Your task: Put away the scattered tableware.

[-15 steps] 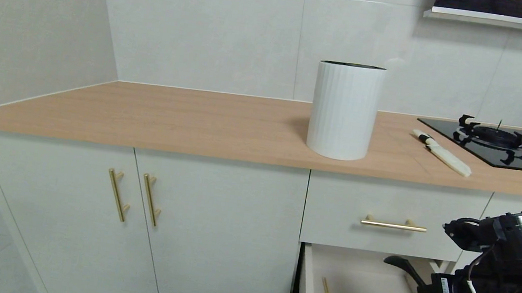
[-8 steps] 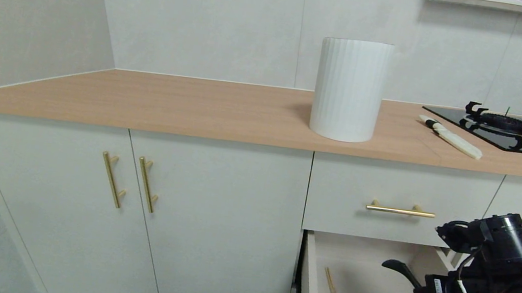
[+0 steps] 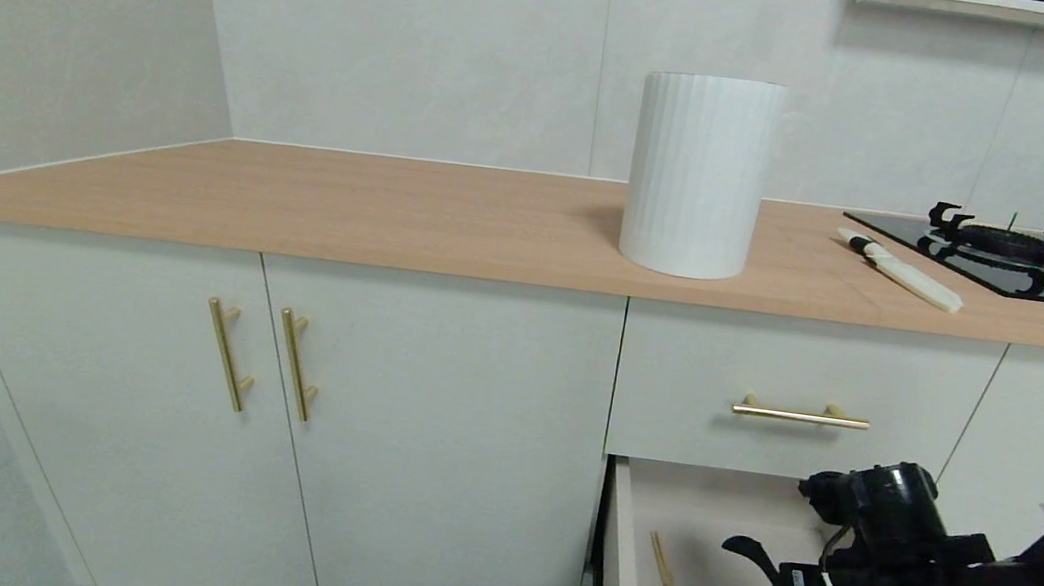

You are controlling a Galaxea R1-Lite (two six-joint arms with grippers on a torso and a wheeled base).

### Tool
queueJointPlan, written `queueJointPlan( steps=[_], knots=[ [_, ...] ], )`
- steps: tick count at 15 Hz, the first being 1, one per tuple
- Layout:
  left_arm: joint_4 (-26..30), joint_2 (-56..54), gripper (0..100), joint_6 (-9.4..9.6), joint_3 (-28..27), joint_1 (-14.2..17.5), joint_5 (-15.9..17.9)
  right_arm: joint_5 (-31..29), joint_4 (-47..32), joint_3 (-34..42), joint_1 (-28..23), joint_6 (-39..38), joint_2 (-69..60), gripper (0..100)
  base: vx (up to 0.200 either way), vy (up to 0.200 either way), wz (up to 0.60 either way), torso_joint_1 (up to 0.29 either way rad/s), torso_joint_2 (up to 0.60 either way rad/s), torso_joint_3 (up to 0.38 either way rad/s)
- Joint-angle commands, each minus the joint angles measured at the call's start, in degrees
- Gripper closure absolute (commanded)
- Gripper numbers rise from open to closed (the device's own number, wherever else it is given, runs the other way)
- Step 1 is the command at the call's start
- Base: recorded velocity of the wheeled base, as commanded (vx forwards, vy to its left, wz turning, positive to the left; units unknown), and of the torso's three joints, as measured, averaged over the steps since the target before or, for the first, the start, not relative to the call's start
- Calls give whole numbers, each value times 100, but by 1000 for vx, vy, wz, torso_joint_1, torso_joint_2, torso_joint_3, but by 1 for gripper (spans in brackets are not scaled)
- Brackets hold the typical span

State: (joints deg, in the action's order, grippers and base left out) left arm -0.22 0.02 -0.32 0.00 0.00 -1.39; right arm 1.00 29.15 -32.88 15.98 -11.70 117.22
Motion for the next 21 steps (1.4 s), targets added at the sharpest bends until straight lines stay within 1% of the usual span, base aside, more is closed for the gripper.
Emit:
queueJointPlan(
  steps=[1, 3, 4, 8, 10, 18, 19, 21],
  knots=[
    [-4, -2, 0, -3, 0, 0, -2, -161, 126, -281, 89, 10, 925, 100, 0, 0, 0, 0, 0, 0],
    [4, -2, 0, -3, 0, 0, -2, -355, 135, -500, 124, 1, 1233, 100, 0, 0, 0, 0, 0, 0],
    [4, -2, 0, -3, 0, 0, -2, -610, 135, -544, 186, -7, 1356, 100, 0, 0, 0, 0, 0, 0],
    [4, -2, 0, -3, 0, 0, -2, -733, 109, -623, 239, -16, 1487, 100, 0, 0, 0, 0, 0, 0],
    [4, -2, 0, -3, 0, 0, -2, -935, 153, -623, 248, -25, 1558, 100, 0, 0, 0, 0, 0, 0],
    [4, -2, 0, -3, 0, 0, -2, -1032, 144, -694, 256, -16, 1637, 100, 0, 0, 0, 0, 0, 0],
    [4, -2, 0, -3, 0, 0, -2, -1032, 144, -694, 256, -25, 1637, 0, 0, 0, 0, 0, 0, 0],
    [-4, -2, 0, -3, 0, 0, -2, -1032, 144, -694, 256, -25, 1637, 0, 0, 0, 0, 0, 0, 0]
  ],
)
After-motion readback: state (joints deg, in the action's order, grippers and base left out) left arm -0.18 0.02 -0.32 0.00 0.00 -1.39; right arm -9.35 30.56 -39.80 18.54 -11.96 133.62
